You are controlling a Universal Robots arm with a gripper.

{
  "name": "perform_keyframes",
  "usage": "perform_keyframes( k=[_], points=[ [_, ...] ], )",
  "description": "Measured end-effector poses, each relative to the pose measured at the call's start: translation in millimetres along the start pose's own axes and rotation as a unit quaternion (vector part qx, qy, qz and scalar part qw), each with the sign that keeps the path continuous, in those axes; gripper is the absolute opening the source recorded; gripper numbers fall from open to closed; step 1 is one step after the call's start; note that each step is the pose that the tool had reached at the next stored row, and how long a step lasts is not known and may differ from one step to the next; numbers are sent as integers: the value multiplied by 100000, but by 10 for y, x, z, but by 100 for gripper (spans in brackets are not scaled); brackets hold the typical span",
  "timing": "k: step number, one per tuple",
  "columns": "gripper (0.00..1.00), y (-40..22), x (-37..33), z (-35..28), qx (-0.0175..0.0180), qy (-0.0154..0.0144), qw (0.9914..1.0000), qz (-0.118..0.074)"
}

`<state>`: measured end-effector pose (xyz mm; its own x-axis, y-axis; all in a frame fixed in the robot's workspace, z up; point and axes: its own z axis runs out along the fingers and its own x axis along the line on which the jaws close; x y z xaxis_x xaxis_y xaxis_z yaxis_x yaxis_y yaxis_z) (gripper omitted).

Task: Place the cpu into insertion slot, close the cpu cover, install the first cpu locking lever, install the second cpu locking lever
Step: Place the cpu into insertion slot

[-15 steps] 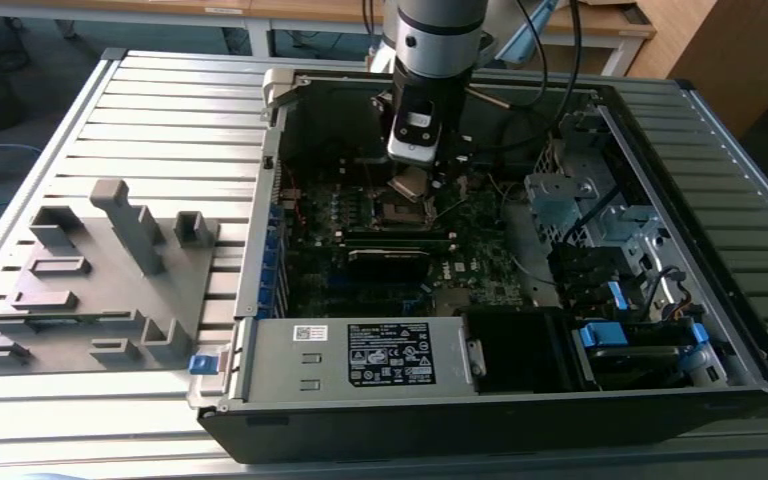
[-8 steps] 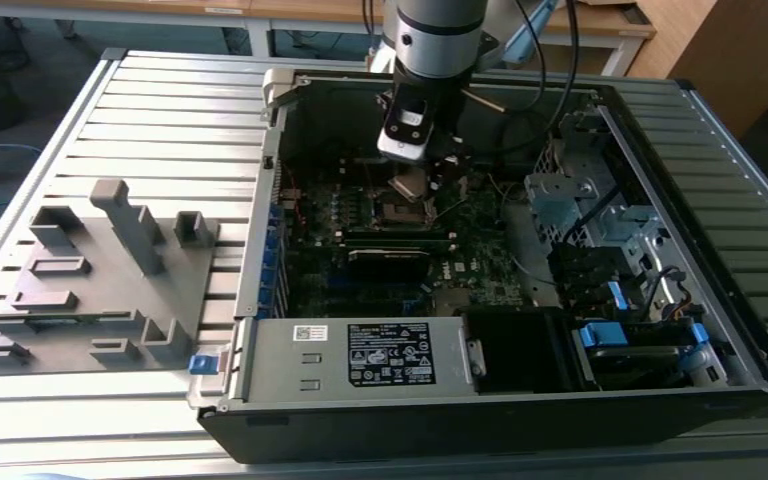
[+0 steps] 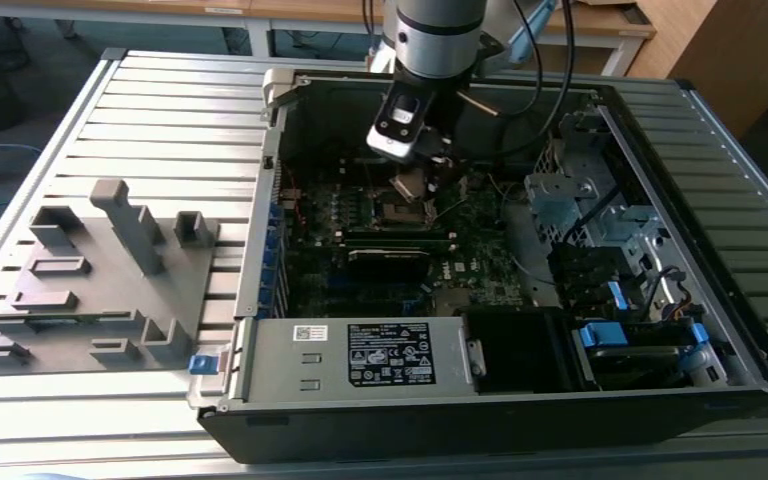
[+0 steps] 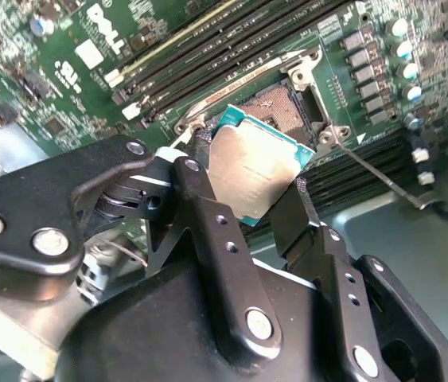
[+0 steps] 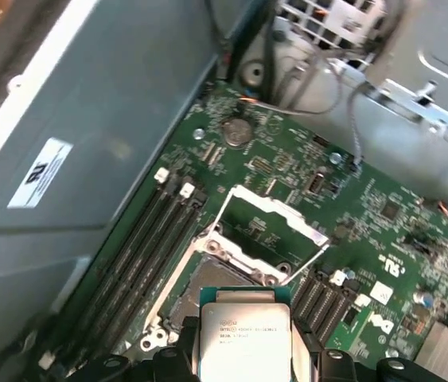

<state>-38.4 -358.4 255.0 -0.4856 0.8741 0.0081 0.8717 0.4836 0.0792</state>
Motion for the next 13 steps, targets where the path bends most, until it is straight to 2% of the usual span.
perform_keyframes(
  k=[3, 6, 10, 13],
  points=[
    [54, 0, 0, 2, -18, -213, 99964, 2658],
    [54, -1, 0, 4, -37, -432, 99851, 5431],
    [54, -1, 0, 8, -68, -706, 99604, 8864],
    [54, -1, 0, 12, -82, -928, 99320, 11605]
  ],
)
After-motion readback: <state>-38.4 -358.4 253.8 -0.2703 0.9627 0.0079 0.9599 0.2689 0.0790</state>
